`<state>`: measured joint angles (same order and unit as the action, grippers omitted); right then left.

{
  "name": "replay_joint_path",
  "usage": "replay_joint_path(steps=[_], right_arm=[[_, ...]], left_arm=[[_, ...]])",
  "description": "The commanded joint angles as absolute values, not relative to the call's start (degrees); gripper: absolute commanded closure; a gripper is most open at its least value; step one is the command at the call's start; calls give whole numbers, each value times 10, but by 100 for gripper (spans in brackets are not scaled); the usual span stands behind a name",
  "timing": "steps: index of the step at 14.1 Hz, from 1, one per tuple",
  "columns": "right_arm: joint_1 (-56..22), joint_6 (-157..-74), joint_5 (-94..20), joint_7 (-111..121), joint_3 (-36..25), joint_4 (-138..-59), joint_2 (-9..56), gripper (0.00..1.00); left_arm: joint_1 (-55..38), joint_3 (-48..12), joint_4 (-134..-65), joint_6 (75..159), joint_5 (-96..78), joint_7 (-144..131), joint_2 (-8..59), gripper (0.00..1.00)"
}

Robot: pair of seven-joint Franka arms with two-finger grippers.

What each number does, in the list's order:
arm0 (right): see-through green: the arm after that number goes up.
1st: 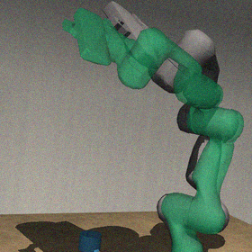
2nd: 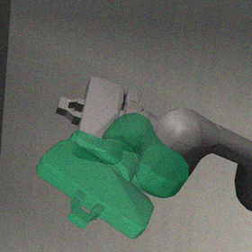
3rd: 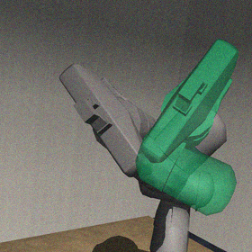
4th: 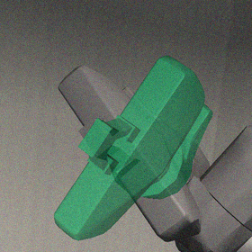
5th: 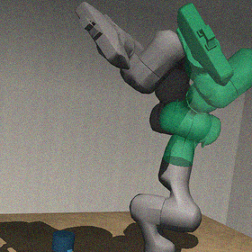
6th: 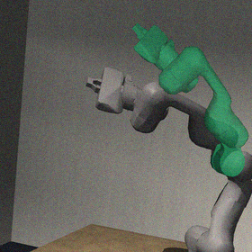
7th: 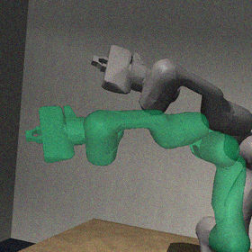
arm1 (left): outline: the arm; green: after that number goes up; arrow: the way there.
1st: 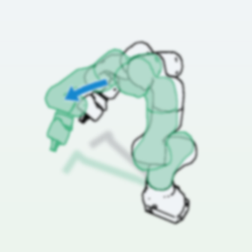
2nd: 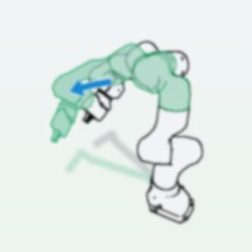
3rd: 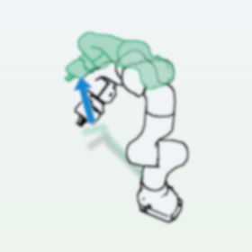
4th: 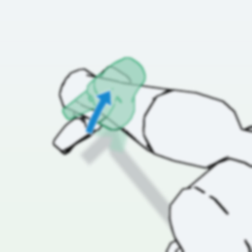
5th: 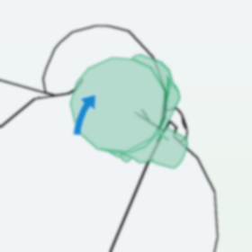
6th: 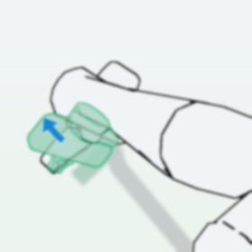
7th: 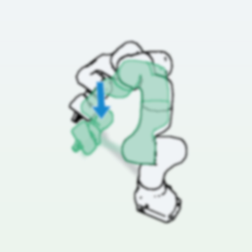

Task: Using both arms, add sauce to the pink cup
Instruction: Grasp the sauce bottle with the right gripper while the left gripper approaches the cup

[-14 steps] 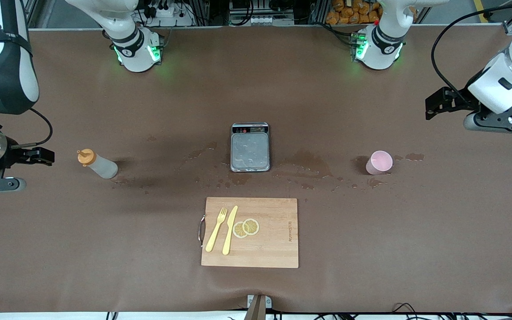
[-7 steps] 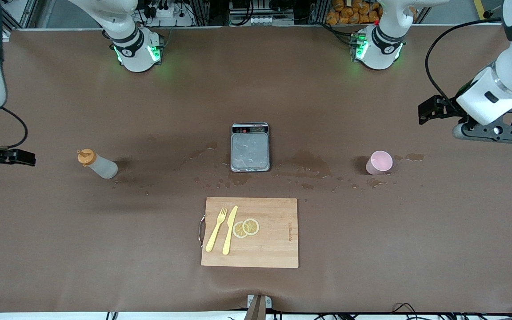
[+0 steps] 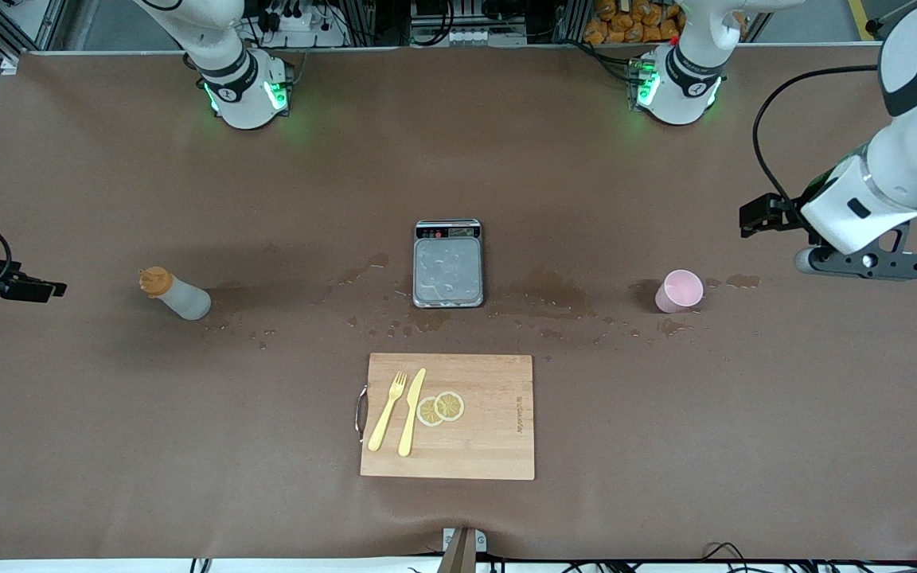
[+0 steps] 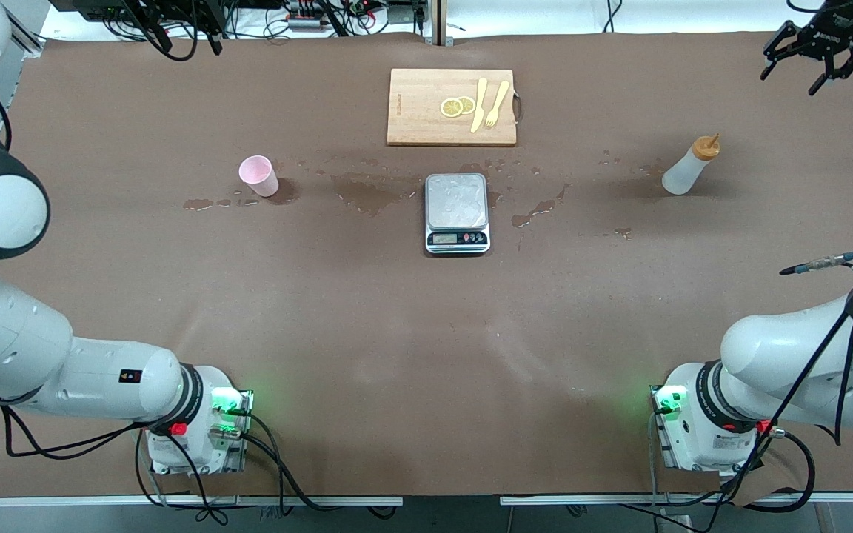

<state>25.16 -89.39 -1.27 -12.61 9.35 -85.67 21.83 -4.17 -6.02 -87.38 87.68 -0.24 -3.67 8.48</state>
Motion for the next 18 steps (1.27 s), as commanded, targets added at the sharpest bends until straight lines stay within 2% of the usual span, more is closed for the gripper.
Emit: replay_joint_path(steps=[1,4,10,15,18], right_arm=[[282,-889,-43,-161,104,-852,243,0],[315,-887,-106,-224,104,-853,268,0],[389,-883,-213,-276,104,-850,351,0],[464,-863,-360,-298,104,-852,462,0],[459,-853,-368,-346,104,-853,475,0]], left_arm=[[-35,-62,-876,892,-5,-42,106,0],[-23,-61,-878,892,-4,-40,133,0],[-11,-61,-910,928,-4,-40,141,0],[-11,-61,-923,944,-4,-40,140,0],[-12,-61,-925,947,-4,-40,141,0]])
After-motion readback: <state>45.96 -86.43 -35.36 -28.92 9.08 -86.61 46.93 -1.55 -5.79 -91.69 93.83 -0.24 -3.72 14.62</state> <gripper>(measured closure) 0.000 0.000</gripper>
